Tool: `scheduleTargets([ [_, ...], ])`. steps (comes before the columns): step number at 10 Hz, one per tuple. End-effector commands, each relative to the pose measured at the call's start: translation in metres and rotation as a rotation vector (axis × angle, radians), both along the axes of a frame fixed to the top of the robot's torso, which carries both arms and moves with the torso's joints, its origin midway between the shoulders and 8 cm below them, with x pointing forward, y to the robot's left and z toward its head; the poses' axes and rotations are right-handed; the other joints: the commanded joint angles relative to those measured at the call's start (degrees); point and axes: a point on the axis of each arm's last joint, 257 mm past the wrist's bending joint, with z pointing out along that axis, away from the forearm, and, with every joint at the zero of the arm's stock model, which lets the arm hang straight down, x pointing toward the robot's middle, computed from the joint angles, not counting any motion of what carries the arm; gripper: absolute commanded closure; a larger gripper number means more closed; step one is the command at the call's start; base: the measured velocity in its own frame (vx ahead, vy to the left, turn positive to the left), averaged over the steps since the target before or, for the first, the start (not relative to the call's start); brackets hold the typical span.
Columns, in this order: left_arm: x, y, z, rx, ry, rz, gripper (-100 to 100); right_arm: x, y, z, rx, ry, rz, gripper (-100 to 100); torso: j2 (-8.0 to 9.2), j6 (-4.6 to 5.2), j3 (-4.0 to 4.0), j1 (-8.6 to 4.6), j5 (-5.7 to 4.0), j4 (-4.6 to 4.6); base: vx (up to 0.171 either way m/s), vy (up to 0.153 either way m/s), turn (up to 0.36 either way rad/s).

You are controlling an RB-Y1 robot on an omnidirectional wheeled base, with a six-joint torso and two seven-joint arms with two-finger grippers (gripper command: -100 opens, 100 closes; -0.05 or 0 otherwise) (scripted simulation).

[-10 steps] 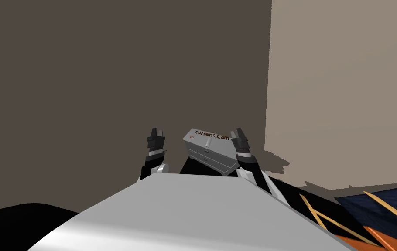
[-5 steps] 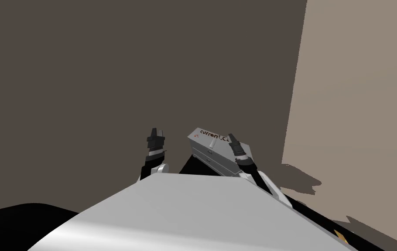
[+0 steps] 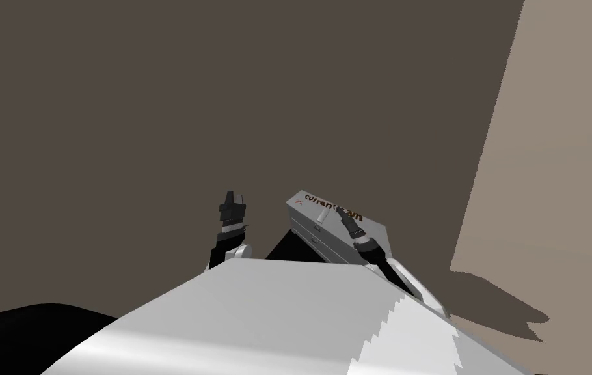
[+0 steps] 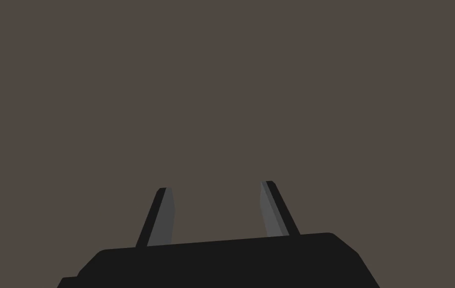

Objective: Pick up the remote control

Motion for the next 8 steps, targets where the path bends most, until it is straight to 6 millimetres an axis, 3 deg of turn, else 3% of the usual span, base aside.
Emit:
scheduleTargets([
  [1, 0.0, 0.0, 0.0, 0.0, 0.0, 0.0, 0, -0.005, -0.001, -0.029, -0.095, 0.046, 0.018, -100, 0.0, 0.0, 0.0, 0.0, 0.0, 0.0, -0.03, -0.044, 0.375],
  [2, 0.0, 0.0, 0.0, 0.0, 0.0, 0.0, 0, -0.005, -0.002, -0.03, -0.102, 0.049, 0.021, -100, 0.02, -0.07, 0.01, -0.02, 0.0, 0.01, -0.028, -0.044, 0.236],
  [3, 0.0, 0.0, 0.0, 0.0, 0.0, 0.0, 0, -0.01, -0.004, -0.053, -0.183, 0.084, 0.04, -100, 0.02, 0.0, 0.01, -0.01, 0.0, 0.01, -0.035, -0.04, 0.362],
  [4, 0.0, 0.0, 0.0, 0.0, 0.0, 0.0, 0, -0.011, -0.007, -0.057, -0.19, 0.094, 0.039, -100, 0.03, -0.05, 0.02, -0.01, 0.0, 0.01, -0.03, -0.038, 0.25],
  [5, 0.0, 0.0, 0.0, 0.0, 0.0, 0.0, 0, -0.018, -0.012, -0.083, -0.273, 0.136, 0.056, -100, 0.02, 0.0, 0.01, 0.0, 0.0, 0.01, -0.035, -0.045, 0.352],
  [6, 0.0, 0.0, 0.0, 0.0, 0.0, 0.0, 0, -0.018, -0.014, -0.084, -0.281, 0.139, 0.059, -100, 0.02, -0.04, 0.01, -0.03, 0.0, 0.01, -0.034, -0.042, 0.265],
  [7, 0.0, 0.0, 0.0, 0.0, 0.0, 0.0, 0, -0.027, -0.018, -0.105, -0.363, 0.168, 0.085, -100, 0.02, 0.0, 0.01, -0.01, 0.0, 0.01, -0.047, -0.044, 0.353],
  [8, 0.0, 0.0, 0.0, 0.0, 0.0, 0.0, 0, -0.028, -0.023, -0.112, -0.373, 0.185, 0.081, -100, 0.05, -0.03, 0.03, -0.04, -0.01, 0.01, -0.04, -0.04, 0.293],
])
